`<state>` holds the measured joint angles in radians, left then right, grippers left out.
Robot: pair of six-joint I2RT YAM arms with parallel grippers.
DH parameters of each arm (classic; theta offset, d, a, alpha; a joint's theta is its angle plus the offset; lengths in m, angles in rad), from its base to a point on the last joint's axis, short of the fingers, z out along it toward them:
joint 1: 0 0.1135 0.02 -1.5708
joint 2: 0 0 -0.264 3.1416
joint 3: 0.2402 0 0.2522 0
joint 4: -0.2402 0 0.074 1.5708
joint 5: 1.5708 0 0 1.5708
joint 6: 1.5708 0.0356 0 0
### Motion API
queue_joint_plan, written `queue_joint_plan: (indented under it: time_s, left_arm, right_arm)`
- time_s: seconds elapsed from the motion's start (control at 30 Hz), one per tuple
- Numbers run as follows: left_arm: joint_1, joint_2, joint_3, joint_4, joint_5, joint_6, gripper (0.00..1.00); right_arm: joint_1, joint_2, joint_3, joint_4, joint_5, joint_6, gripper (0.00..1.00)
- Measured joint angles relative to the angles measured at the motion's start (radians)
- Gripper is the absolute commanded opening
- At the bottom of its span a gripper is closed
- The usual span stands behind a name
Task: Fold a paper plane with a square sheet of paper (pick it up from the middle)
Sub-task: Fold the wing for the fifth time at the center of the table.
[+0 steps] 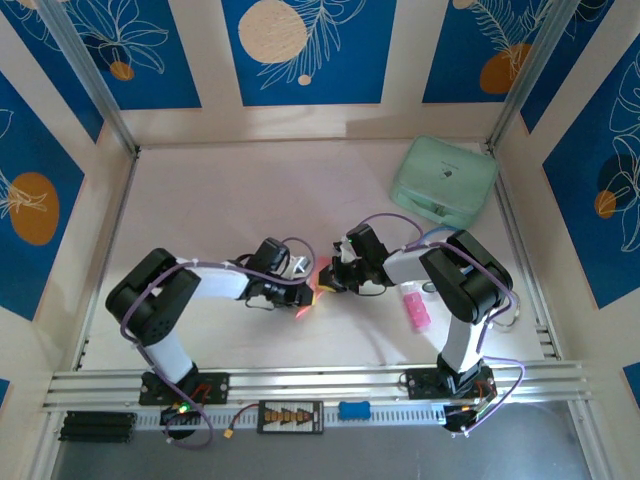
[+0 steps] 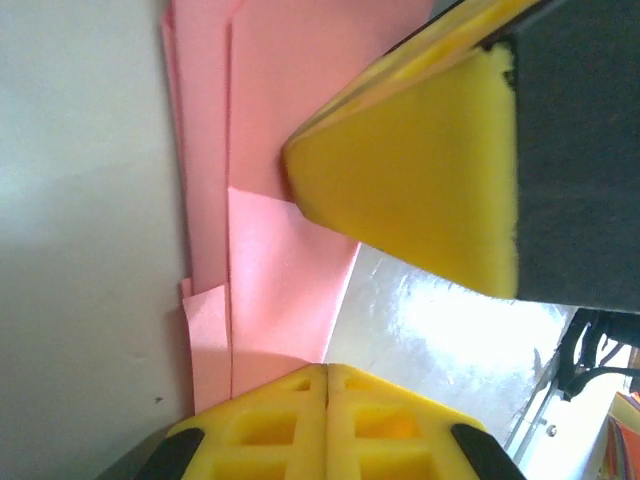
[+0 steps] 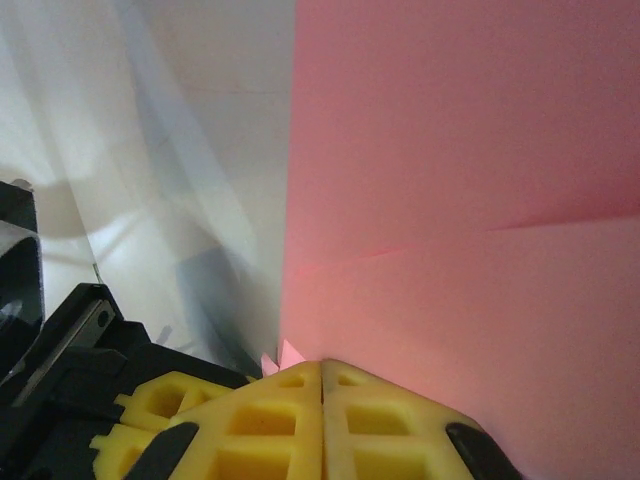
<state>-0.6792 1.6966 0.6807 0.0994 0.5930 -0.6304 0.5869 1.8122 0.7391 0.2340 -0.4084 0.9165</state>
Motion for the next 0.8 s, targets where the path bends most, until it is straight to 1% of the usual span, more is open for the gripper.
queue_joint_plan:
  time_s: [0.27,0.53,0.67,0.8]
  left_arm:
    - [0.0,-0.065,-0.063,0.004,-0.026,0.03,0.11]
    - [0.0,-0.164,-0.073,-0.098,-0.044,0.037,0.11]
    - [0.0,-0.185,-0.045,-0.11,-0.036,0.037,0.11]
    - [-0.004,-0.176,-0.018,-0.072,0.004,0.029,0.12]
  right_arm:
    - [0.0,0.0,0.001,-0.003,-0.003,0.0,0.08]
    - [0.0,0.0,0.001,-0.003,-0.003,0.0,0.09]
    - [0.0,0.0,0.001,-0.003,-0.003,0.0,0.09]
    - [0.0,0.0,0.001,-0.003,-0.003,0.0,0.09]
